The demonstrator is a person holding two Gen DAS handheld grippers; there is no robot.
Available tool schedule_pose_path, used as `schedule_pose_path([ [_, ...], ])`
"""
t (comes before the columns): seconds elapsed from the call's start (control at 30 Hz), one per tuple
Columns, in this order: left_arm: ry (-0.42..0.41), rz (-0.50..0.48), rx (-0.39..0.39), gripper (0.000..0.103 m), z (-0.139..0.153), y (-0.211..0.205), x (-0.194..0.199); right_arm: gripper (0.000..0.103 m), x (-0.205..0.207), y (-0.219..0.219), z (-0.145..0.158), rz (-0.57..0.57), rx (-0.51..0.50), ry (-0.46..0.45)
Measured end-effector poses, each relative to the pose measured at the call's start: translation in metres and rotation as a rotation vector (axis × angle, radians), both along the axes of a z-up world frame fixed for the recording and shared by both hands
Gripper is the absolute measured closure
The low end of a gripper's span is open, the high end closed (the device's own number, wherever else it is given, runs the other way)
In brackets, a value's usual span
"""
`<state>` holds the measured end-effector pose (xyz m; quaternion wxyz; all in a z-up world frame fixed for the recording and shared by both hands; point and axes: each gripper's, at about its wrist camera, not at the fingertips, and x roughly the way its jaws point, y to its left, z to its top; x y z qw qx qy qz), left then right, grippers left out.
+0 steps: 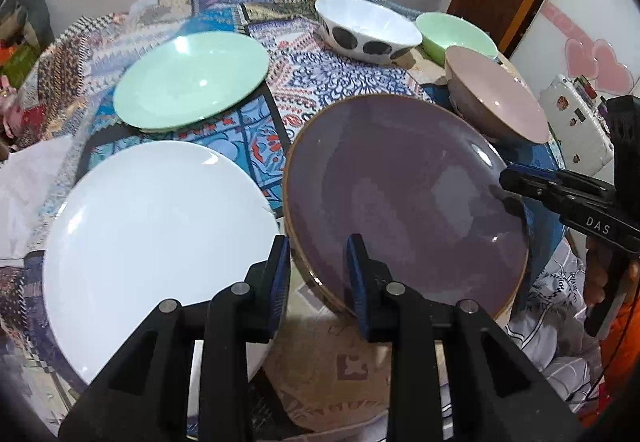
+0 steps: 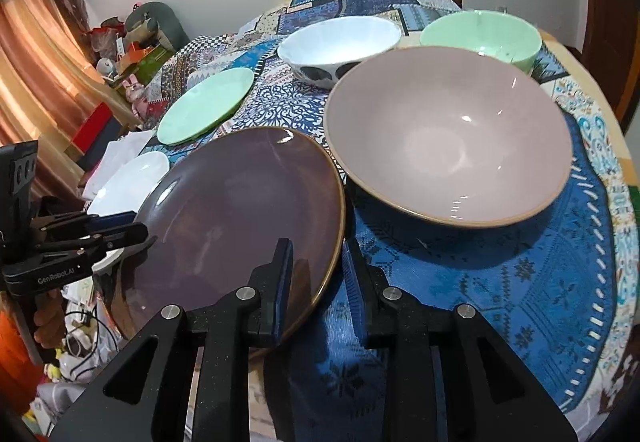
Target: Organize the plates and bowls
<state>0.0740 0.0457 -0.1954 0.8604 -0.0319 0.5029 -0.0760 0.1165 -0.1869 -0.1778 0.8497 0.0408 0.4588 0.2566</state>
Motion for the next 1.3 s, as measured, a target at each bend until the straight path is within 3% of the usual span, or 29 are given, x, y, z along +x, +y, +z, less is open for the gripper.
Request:
schedule_pose_path([
  [0.2, -0.084, 0.049, 0.012, 0.072, 0.028, 0.014, -0.020, 0.078, -0.010, 0.006, 0.017, 0.013, 0.009, -0.048],
  [0.47, -0.184, 0.174, 0.016, 0.045, 0.060, 0.055, -0.050, 0.075, -0.012, 0.035, 0.044, 0.074, 0.025, -0.114],
  [0.53, -0.189, 0.214, 0.014, 0.044, 0.063, 0.070, -0.057, 0.070, -0.012, 0.045, 0.050, 0.095, 0.029, -0.129],
  [0.6, -0.176, 0.251, 0.010, 0.043, 0.064, 0.085, -0.061, 0.061, -0.011, 0.056, 0.054, 0.120, 0.032, -0.147],
  [0.7, -0.150, 0.302, 0.037, 0.043, 0.060, 0.102, -0.066, 0.057, -0.006, 0.074, 0.058, 0.154, 0.019, -0.173],
  [0.93, -0.092, 0.366, 0.058, 0.043, 0.043, 0.134, -0.079, 0.056, 0.010, 0.122, 0.052, 0.257, -0.006, -0.148],
  [1.3, -0.011, 0.405, 0.002, 0.043, 0.007, 0.161, -0.088, 0.056, 0.042, 0.187, 0.025, 0.398, -0.127, -0.071],
])
